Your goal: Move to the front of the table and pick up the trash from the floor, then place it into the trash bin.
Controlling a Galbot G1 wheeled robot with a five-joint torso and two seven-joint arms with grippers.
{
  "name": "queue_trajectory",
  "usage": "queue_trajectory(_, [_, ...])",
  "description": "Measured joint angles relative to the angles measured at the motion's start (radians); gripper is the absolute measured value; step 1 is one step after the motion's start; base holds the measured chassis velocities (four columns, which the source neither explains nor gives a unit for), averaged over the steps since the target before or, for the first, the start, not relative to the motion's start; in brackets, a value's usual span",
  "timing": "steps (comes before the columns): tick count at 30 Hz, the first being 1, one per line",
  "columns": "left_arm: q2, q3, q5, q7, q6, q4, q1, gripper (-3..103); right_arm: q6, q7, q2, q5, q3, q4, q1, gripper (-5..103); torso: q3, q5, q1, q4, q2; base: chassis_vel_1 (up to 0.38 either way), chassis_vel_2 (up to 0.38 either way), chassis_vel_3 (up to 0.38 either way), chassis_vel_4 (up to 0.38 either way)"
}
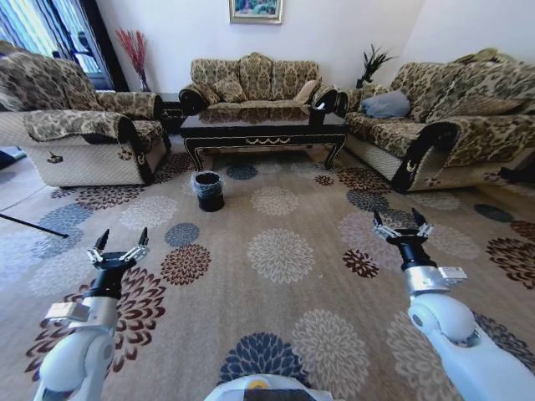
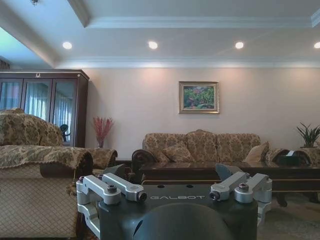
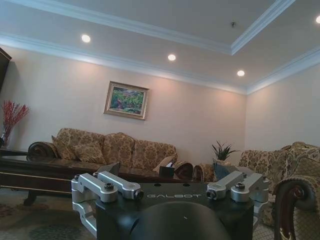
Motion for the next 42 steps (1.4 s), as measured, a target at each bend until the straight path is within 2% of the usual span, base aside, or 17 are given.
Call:
queue_trajectory(26, [-0.008, 0.031, 0.012, 0.000, -0.003, 0.030, -0.027, 100, -0.003, 0.000, 0.020, -0.015, -0.007, -0.015, -0.003, 100, 0.077, 0.0000, 0.030, 0.0000, 0.107, 0.000, 0.000, 0.000, 0.000])
queue_trajectory(39, [0.029, 0.001, -0.048, -0.002, 0.026, -0.042, -0.040, 100, 0.001, 0.004, 0.000, -0.033, 0.001, -0.016, -0.027, 100, 0.110, 0.0000, 0.046, 0.0000, 0.156, 0.000, 0.000, 0.000, 0.000])
queue_trajectory(42, [0.038, 0.008, -0.049, -0.002, 0.028, -0.042, -0.044, 100, 0.020, 0.003, -0.017, -0.039, -0.002, -0.042, -0.026, 100, 0.119, 0.0001, 0.052, 0.0000, 0.171, 0.000, 0.000, 0.000, 0.000])
